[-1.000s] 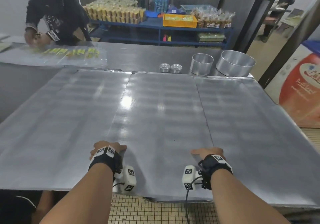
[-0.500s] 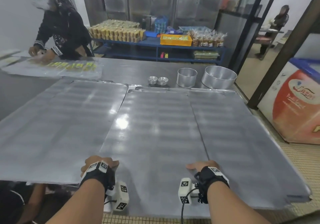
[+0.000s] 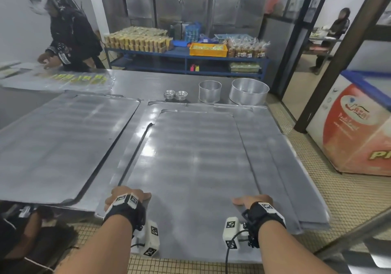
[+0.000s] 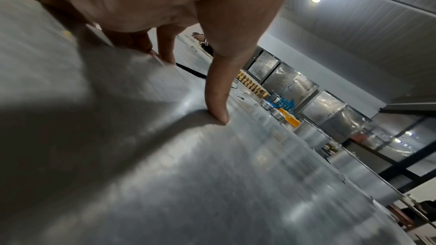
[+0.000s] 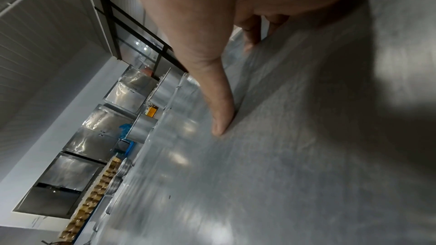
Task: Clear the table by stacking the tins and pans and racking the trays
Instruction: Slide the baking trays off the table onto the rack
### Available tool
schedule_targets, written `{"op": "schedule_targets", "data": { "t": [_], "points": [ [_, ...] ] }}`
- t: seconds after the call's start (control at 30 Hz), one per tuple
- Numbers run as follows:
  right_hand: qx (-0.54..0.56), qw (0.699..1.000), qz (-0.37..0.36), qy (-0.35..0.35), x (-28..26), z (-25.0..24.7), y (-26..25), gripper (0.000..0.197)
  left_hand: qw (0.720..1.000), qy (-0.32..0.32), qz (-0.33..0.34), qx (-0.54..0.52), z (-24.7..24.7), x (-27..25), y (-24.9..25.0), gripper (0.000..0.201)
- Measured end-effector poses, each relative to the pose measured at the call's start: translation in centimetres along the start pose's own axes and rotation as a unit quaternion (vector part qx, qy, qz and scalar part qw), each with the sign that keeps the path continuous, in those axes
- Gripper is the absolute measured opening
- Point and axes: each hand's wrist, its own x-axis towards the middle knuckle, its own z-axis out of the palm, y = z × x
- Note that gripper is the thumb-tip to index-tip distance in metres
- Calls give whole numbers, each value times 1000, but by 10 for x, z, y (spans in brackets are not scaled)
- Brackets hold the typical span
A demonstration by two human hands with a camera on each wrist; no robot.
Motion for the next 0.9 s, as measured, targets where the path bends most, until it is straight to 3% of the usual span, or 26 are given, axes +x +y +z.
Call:
{"op": "schedule_targets", "data": {
  "t": [0.1, 0.2, 0.3, 0.37, 0.63, 0.73, 0.9],
  "points": [
    [12, 1000, 1, 12, 5, -24, 11, 119, 999, 25, 29, 7, 16, -20, 12, 83],
    [11, 1000, -9, 26, -4, -48, 15, 107, 999, 31, 20, 12, 27, -46, 22, 56],
    [24, 999, -11, 26, 0, -64, 18, 99, 999, 10, 17, -39, 42, -40, 30, 89],
    [32, 999, -11, 27, 7, -70, 20, 101, 998, 19, 30, -53, 53, -24, 38, 97],
    [31, 999, 7, 39, 46, -82, 9, 101, 998, 10, 57, -17, 70, -33, 80, 84],
    [23, 999, 14, 42, 59, -82, 0, 100, 1000, -17, 25, -8, 70, -43, 96, 67],
    [2, 998, 18, 57, 73, -83, -14, 107, 1000, -5, 4, -12, 78, -37, 113, 69]
  ]
}}
